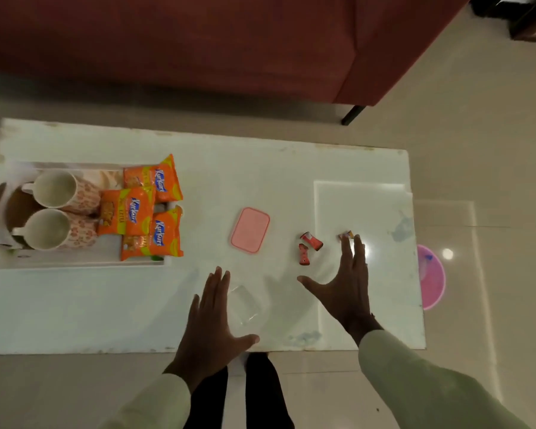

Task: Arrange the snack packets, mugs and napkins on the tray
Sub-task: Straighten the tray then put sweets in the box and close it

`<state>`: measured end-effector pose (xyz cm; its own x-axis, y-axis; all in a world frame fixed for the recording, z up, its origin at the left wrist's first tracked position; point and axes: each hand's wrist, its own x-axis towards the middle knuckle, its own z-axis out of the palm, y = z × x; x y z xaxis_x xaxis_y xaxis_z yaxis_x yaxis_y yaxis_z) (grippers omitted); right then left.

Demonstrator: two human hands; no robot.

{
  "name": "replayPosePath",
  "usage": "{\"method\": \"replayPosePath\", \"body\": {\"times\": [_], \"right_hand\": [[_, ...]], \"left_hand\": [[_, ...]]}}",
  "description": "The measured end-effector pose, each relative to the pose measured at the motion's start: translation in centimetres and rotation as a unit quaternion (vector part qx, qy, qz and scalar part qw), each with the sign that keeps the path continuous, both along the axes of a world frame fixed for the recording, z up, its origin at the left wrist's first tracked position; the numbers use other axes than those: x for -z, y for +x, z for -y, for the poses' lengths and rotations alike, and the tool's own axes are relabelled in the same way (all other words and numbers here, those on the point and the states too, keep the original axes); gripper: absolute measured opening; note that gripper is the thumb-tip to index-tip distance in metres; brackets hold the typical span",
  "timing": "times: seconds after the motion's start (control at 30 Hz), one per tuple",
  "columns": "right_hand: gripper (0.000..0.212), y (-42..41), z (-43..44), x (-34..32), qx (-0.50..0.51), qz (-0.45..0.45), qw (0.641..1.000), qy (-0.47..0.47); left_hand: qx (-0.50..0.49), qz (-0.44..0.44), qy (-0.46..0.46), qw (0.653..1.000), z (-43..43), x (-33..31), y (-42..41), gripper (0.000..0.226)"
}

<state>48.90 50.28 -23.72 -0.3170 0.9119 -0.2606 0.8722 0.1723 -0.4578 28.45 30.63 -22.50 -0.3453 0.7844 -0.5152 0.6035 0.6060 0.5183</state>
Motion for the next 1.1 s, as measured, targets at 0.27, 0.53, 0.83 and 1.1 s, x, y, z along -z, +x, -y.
{"method": "replayPosePath", "body": {"times": [0.27,0.53,0.83,1.1], "right_hand": [[0.137,0.4,-2.6,8.2,-0.001,0.036,0.999,0.010],[0.130,-0.5,-4.0,9.2,0.019,0.029,0.998,0.046],[0.097,-4.3,-3.7,10.3,-0.142,-0.008,0.985,0.097],[0.022,-6.2,-0.7,11.6,-0.135,-0.005,0.968,0.211]], "left_hand": [[-0.008,0.005,0.007,1.000,1.8,6.6,0.1,0.148],[-0.030,0.013,0.033,0.999,1.5,7.2,1.0,0.127],[0.016,0.035,0.078,0.996,-2.7,7.4,-0.6,0.123],[0.037,0.066,0.110,0.991,-4.1,7.8,-2.1,0.118]]}}
